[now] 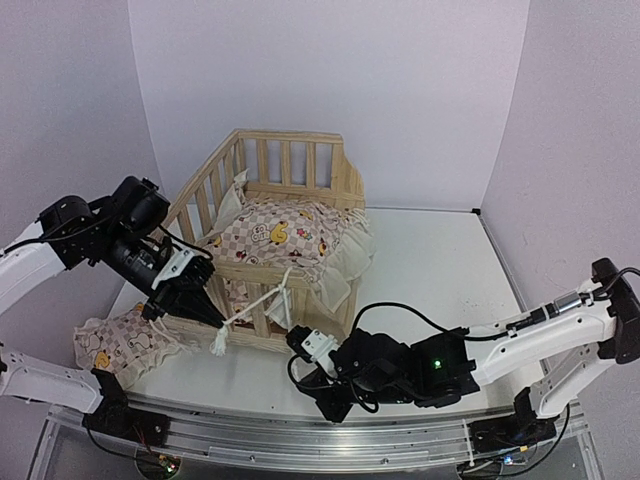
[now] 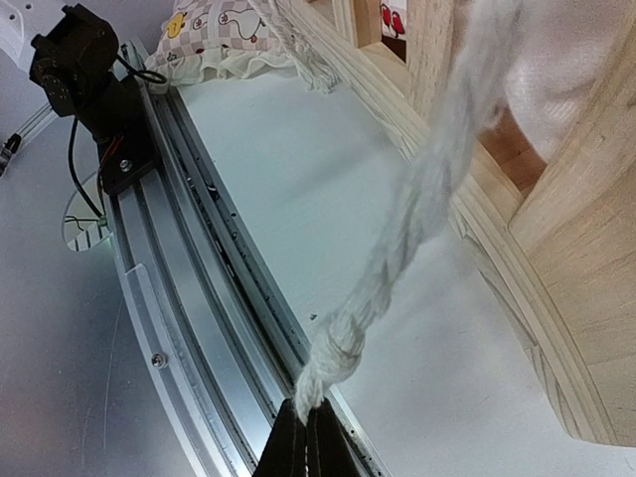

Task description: Set up the pet bed

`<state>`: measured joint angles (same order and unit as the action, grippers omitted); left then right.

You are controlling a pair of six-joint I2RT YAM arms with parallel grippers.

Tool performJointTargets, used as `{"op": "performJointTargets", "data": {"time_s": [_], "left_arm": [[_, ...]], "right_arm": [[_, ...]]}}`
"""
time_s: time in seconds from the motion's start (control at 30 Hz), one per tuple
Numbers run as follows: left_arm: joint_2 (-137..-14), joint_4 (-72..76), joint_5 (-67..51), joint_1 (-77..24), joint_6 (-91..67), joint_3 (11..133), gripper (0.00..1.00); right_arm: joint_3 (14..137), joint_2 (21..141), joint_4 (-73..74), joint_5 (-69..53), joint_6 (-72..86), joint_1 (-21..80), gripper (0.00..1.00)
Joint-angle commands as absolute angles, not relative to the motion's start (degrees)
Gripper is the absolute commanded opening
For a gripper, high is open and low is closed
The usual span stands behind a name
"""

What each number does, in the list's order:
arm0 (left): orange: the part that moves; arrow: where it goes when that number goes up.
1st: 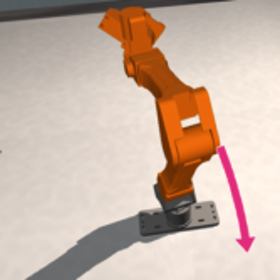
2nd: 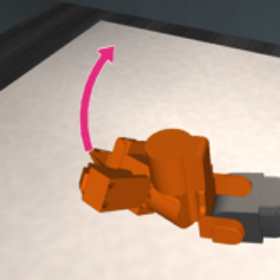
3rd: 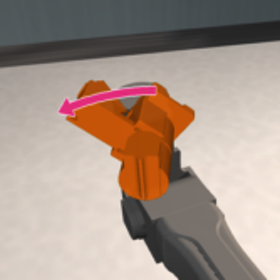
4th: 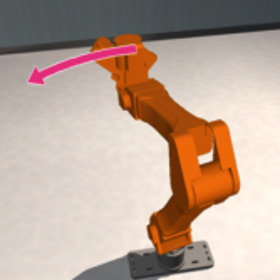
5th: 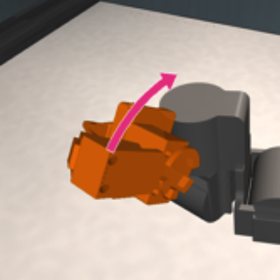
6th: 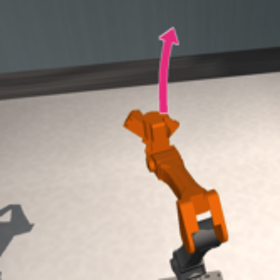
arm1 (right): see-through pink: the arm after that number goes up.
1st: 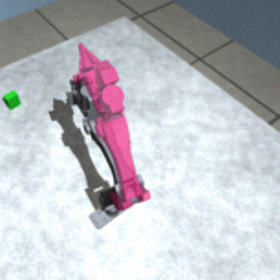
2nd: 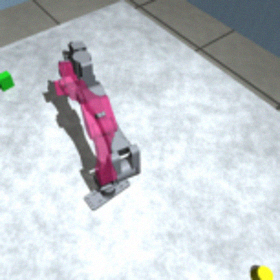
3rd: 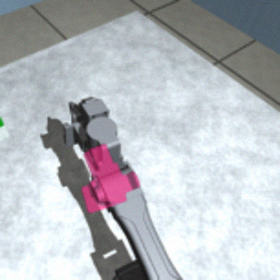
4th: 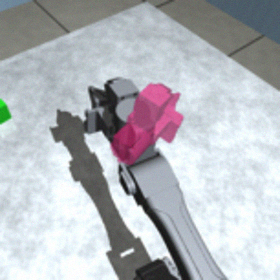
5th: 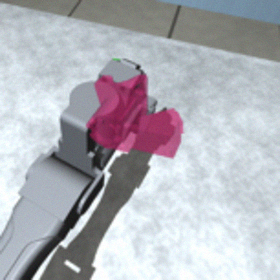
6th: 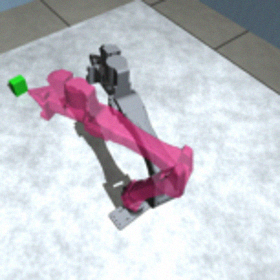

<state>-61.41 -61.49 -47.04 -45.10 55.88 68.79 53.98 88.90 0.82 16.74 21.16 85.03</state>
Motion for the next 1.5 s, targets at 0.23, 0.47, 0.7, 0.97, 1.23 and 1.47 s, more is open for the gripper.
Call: {"op": "performJointTargets", "data": {"time_s": [0.23,0.47,0.7,0.97,1.23,1.47], "left_arm": [[-59.33,-66.08,-38.64,-51.51,66.58,69.08,0.57],[-61.02,-55.52,-38.32,-50.04,50.54,78.35,0.60],[-64.81,-44.21,-32.30,-39.69,32.38,87.23,0.71],[-67.55,-35.67,-17.18,-21.46,18.29,87.45,0.77],[-71.11,-35.83,-23.37,-2.86,0.53,84.81,0.78],[-72.94,-34.04,-28.46,4.58,-3.55,80.44,0.77]], "right_arm": [[59.54,78.73,12.72,14.28,17.21,84.18,0.63],[74.79,74.78,26.69,1.79,18.84,67.68,0.87],[95.78,90.94,36.72,-11.56,9.65,42.69,0.94],[112.89,112.62,26.03,-23.36,4.87,23.62,0.91],[120.11,130.84,1.84,-29.59,-0.47,20.32,0.89],[131.73,147.30,-13.61,-27.86,3.74,18.99,0.89]]}}
